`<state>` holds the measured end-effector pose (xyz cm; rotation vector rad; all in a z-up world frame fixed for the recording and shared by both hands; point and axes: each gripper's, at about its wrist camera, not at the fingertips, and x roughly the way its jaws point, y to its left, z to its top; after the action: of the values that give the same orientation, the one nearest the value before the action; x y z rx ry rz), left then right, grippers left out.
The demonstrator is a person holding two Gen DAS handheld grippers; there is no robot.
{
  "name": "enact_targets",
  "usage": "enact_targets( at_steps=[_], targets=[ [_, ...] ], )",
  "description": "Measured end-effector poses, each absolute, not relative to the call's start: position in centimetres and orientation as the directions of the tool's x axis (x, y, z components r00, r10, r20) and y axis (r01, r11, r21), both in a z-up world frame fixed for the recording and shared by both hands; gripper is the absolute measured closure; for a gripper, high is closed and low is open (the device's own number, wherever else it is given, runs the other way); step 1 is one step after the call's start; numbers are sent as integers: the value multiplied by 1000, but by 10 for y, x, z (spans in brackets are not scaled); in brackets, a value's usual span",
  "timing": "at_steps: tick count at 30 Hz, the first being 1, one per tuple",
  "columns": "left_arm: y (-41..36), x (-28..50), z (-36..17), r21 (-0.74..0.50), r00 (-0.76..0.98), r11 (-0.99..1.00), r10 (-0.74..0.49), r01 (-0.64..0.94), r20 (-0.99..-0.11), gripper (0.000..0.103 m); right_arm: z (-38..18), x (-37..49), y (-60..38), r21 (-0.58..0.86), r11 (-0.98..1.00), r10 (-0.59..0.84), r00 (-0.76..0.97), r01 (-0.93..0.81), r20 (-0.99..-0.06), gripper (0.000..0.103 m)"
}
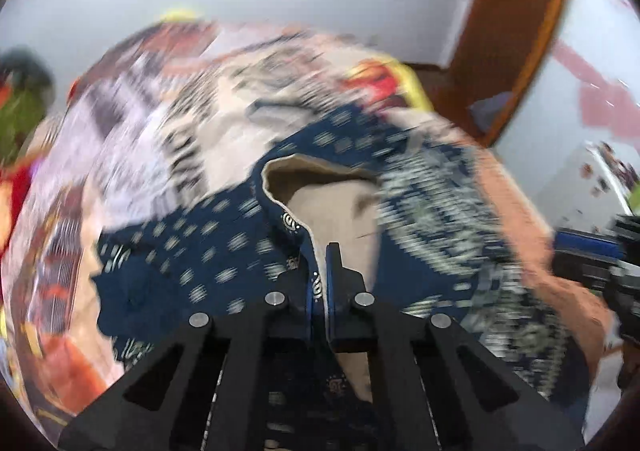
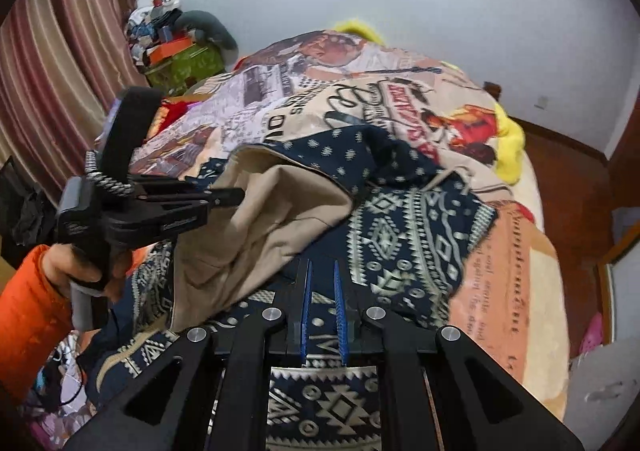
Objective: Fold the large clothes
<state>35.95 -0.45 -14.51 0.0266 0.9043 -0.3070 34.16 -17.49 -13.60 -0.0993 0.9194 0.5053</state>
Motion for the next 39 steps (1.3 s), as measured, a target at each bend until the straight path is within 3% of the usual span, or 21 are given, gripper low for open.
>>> enact_targets(
  at_steps=[6,12,14,16,18,20,26,31,37,39],
  targets=[
    [-69,330,-115,-137,536,866,-414,481,-735,99,-118,321,-197,115,899,358,555,-423,-751,96],
    [-107,310,-151,-237,327,787,-482,569,-813,96,-100,298,-221,125,912,351,585,-390,-731,96],
    [-108,300,-162,-268,266,777,-483,570,-834,88,-97,292,-229,129,914,350,589,-384,-729,96],
    [-102,291,-167,-304,210,770,-488,561,-847,59,-96,289,-234,136,915,354,588,-381,-727,96],
    [-91,283,-164,-320,220,774,-501,547,-837,50,-99,289,-238,157,913,365,581,-377,-727,96],
    [-74,272,-154,-307,270,791,-500,529,-823,50,-104,295,-241,198,911,382,562,-362,-734,96],
    [8,268,-137,-271,449,898,-412,346,-793,40,-135,323,-238,392,873,486,446,-290,-752,96],
    [79,286,-173,-284,468,957,-275,52,-840,36,-168,345,-229,429,877,481,399,-218,-780,96],
    [108,308,-228,-555,365,823,-483,-121,-796,36,-191,362,-230,459,871,489,371,-173,-789,96],
    [101,312,-228,-561,389,822,-486,-101,-783,40,-194,366,-231,460,872,489,367,-168,-792,96]
  ],
)
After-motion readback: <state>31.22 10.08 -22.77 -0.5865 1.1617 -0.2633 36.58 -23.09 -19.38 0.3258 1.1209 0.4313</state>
